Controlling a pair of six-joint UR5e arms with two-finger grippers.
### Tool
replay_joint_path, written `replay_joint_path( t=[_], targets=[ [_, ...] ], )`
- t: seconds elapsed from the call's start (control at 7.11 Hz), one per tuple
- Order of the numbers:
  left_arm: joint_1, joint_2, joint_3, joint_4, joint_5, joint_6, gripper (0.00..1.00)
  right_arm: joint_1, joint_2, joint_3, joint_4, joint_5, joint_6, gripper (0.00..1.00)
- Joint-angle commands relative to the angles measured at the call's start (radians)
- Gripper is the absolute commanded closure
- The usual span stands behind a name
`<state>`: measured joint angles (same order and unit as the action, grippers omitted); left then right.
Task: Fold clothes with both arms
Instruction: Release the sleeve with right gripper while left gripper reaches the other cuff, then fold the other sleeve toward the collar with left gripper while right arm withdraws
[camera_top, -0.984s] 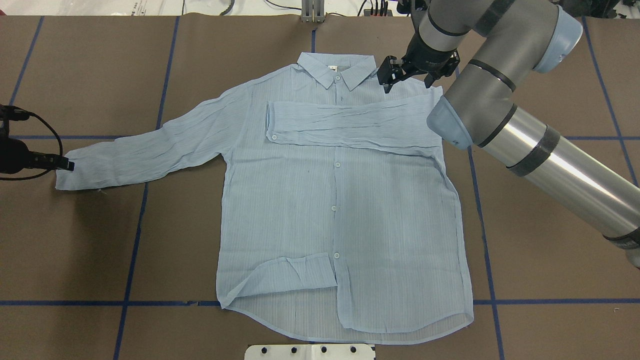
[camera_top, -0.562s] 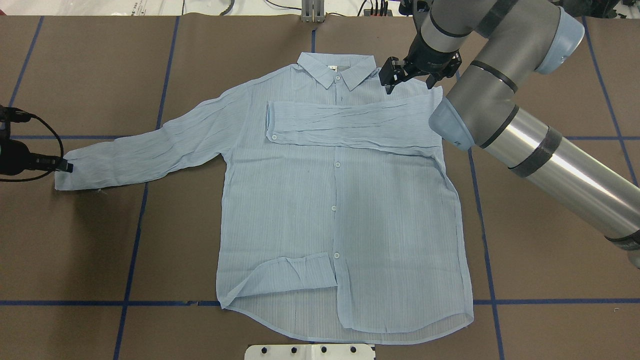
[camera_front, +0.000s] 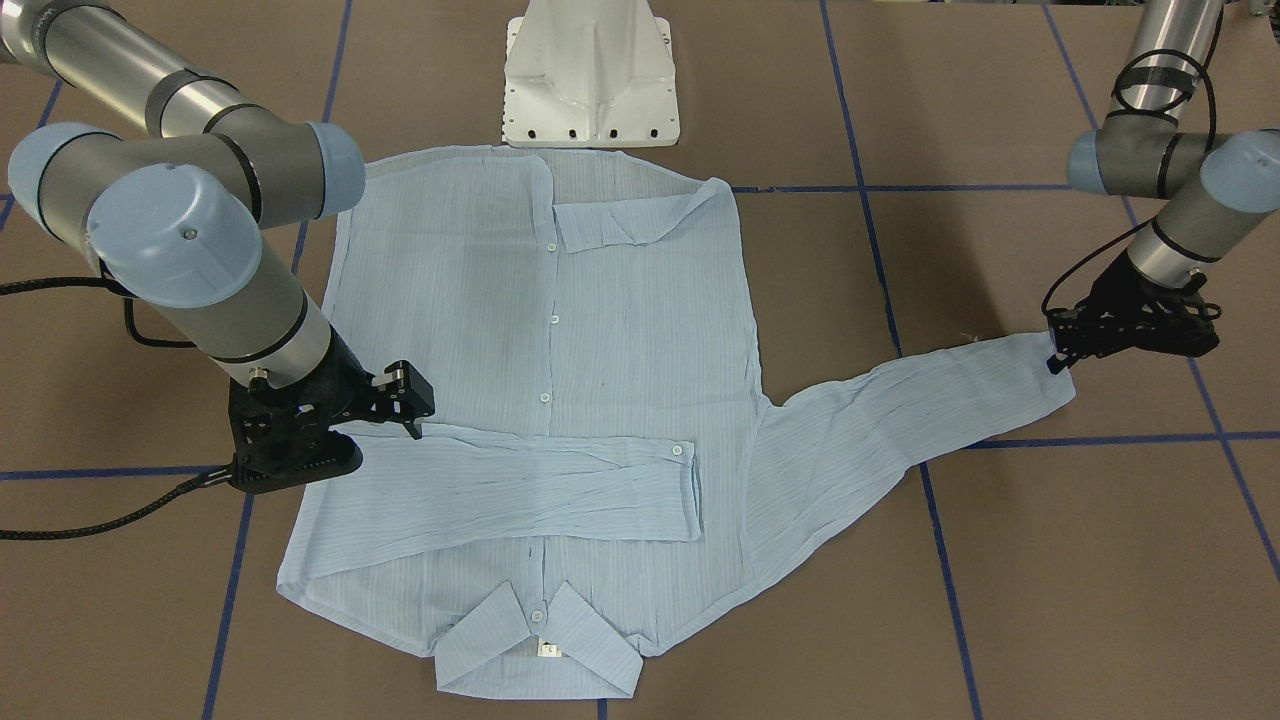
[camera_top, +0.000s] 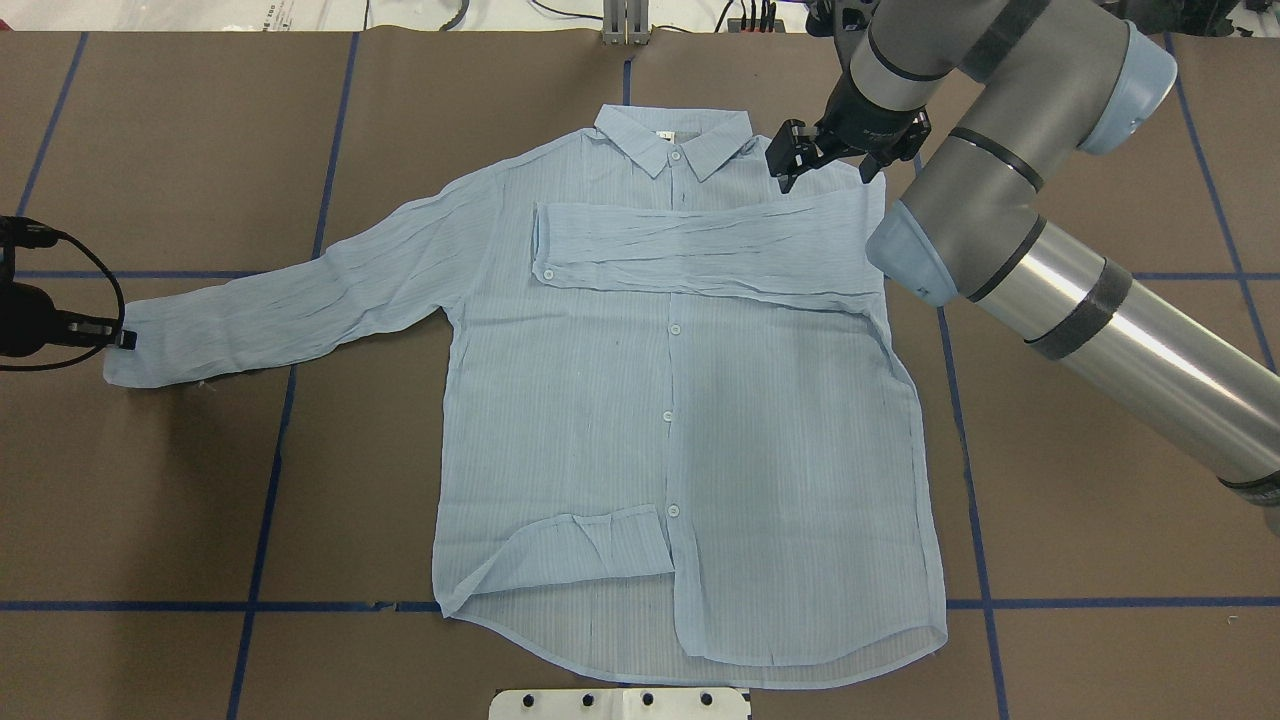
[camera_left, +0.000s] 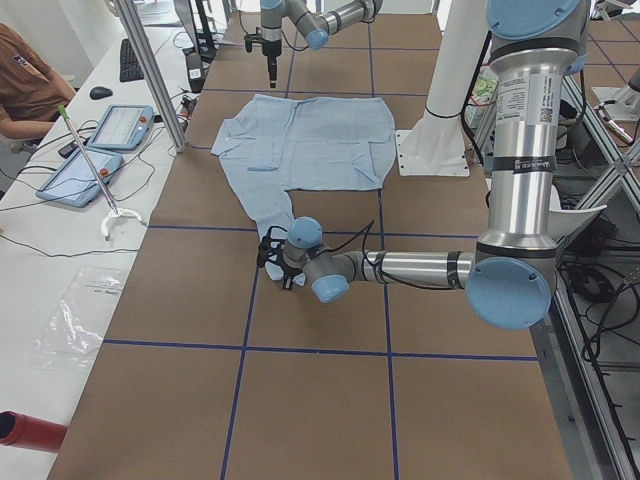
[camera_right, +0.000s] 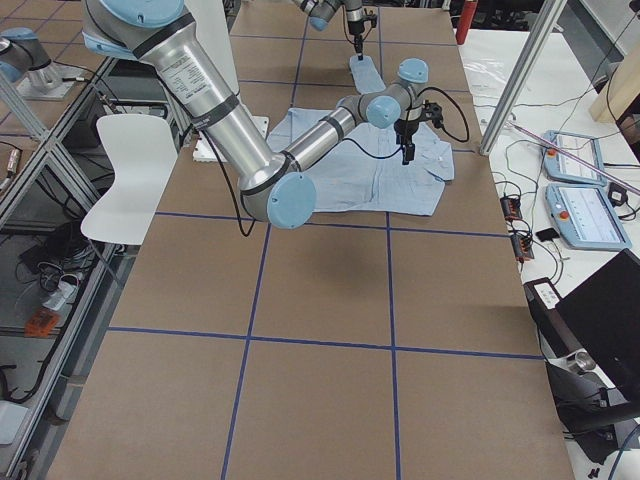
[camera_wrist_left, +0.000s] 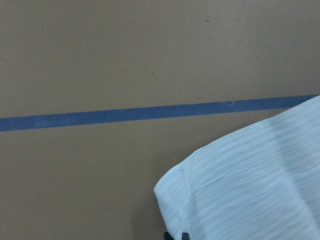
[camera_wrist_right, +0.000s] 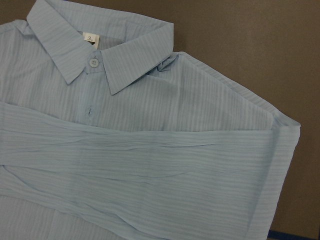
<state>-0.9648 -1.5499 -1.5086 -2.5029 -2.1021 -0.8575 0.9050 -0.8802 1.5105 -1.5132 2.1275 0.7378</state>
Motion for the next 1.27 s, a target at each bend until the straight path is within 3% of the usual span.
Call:
replay_joint_path(
  t=[0.0,0.28,0.7,1.12],
  targets=[
    [0.0,-0.004,-0.149,0.181,-0.002,0.0,1.0,0.002,-0.043,0.045,-0.002,0.002,0.0,0.0],
    [0.005,-0.15,-0.272,0.513,0.002,-0.014,1.0,0.011,-0.138,0.127,-0.007,0.0,-0.002,0.0],
    [0.014,-0.515,-0.291,0.913,-0.012,-0.127,1.0,0.025,-0.262,0.195,-0.007,0.0,-0.023,0.0],
    [0.057,-0.75,-0.216,0.946,-0.146,-0.25,1.0,0.051,-0.383,0.249,0.005,0.002,-0.099,0.0]
  ],
)
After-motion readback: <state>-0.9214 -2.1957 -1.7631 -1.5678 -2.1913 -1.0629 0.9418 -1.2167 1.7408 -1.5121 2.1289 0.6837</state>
